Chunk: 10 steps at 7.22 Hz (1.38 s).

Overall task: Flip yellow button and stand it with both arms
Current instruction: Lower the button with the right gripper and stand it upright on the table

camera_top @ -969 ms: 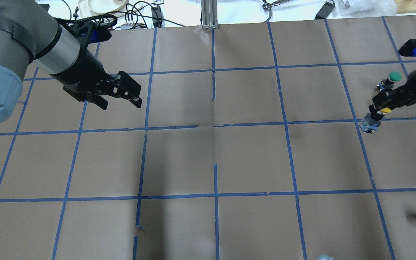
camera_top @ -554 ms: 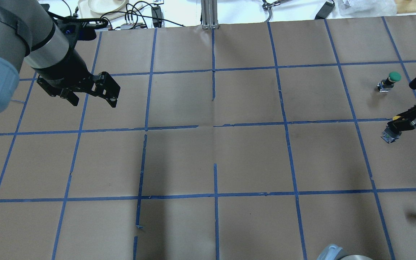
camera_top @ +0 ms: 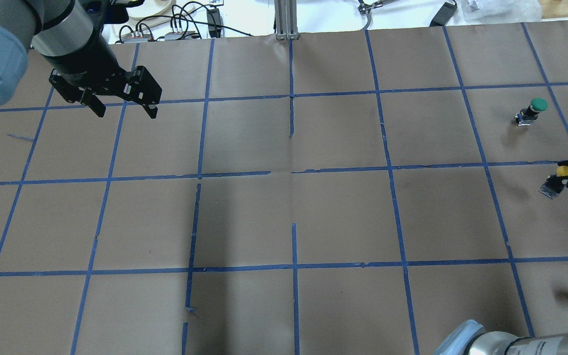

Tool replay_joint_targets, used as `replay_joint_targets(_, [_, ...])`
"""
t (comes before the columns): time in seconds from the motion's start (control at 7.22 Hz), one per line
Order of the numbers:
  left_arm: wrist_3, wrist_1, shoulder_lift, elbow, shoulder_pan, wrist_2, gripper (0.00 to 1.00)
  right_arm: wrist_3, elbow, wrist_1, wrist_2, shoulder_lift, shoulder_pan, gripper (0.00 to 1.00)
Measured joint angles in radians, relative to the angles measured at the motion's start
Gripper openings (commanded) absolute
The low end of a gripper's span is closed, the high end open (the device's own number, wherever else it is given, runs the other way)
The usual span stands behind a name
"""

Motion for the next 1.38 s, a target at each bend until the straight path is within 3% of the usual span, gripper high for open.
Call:
replay_joint_targets(0.42, [0.001, 0.006, -0.012, 0.000, -0.041, 0.005, 1.00, -0.218, 0.002, 0.006, 0.055, 0.023, -0.069, 0.25])
replay_joint_targets(0.69, [0.005, 0.010, -0.010, -0.006, -0.043, 0.002, 1.00, -0.268, 0.003, 0.012, 0.090, 0.049, -0.078, 0.28])
replay_joint_targets(0.83, [0.005, 0.011, -0.010, -0.006, -0.043, 0.002, 1.00, -0.274, 0.003, 0.014, 0.093, 0.055, -0.079, 0.47])
replay_joint_targets(0.97, [0.006, 0.012, -0.009, -0.007, -0.043, 0.005, 1.00, -0.274, 0.004, 0.016, 0.093, 0.058, -0.079, 0.59])
replay_joint_targets(1.25, [0.006, 0.013, -0.008, -0.007, -0.043, 0.008, 1.00, -0.269, 0.005, 0.020, 0.086, 0.061, -0.079, 0.59])
replay_joint_targets(1.38, [0.002, 0.013, -0.009, -0.005, -0.043, 0.005, 1.00, -0.267, 0.008, 0.025, 0.083, 0.062, -0.079, 0.74])
